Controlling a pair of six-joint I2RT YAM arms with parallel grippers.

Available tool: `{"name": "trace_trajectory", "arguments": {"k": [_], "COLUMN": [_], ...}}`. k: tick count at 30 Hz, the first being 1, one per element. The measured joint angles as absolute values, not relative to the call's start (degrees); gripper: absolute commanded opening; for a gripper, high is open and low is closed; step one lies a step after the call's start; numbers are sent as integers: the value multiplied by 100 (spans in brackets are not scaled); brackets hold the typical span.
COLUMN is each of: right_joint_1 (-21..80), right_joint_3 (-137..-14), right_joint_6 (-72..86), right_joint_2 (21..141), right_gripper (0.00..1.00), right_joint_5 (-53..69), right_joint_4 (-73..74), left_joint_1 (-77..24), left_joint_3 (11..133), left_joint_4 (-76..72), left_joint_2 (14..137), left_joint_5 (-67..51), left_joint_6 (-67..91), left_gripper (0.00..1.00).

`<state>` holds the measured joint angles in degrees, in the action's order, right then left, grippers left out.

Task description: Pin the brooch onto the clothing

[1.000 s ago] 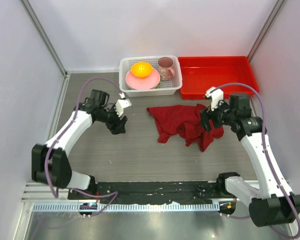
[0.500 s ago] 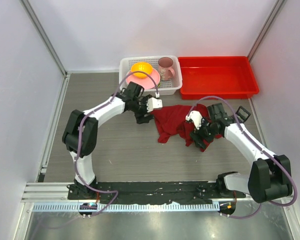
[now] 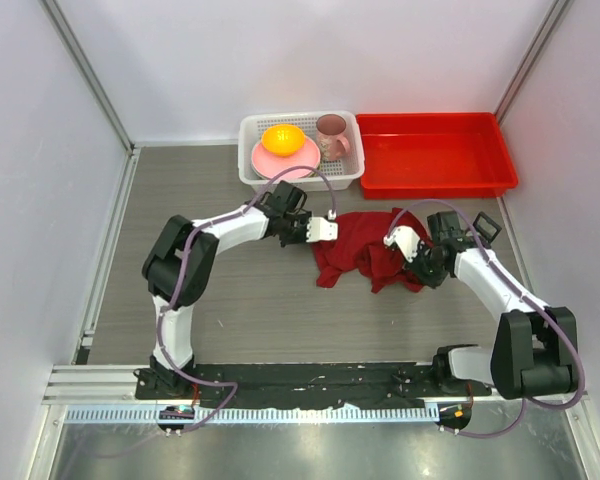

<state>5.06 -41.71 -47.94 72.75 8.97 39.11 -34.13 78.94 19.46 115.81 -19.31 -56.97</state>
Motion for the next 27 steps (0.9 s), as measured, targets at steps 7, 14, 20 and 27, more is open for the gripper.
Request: {"name": "trace_trajectory", "arguments": {"k": [7, 14, 20, 27], "right_joint_1": [486, 486, 969, 2982], "right_joint_3": [-4619, -5527, -5819, -5343], "right_joint_6": [-4705, -4429, -4154, -3876], "right_joint_2": [6910, 7203, 7107, 6573], "right_gripper": [3, 85, 87, 85], "right_joint_5": [895, 1107, 2005, 2545], "right_joint_4": [4025, 3870, 3675, 2902], "left_joint_1": [-2958, -2154, -2209, -2003], "left_joint_3": [6713, 6508, 6490, 6615], "left_joint_4": [2808, 3911, 4473, 4668], "left_joint_2": [9529, 7712, 8103, 8901], "left_joint_5": [-2132, -2255, -2274, -2423], "left_joint_6": [-5249, -4783, -4034, -3323], "left_gripper": [0, 0, 0, 0]}}
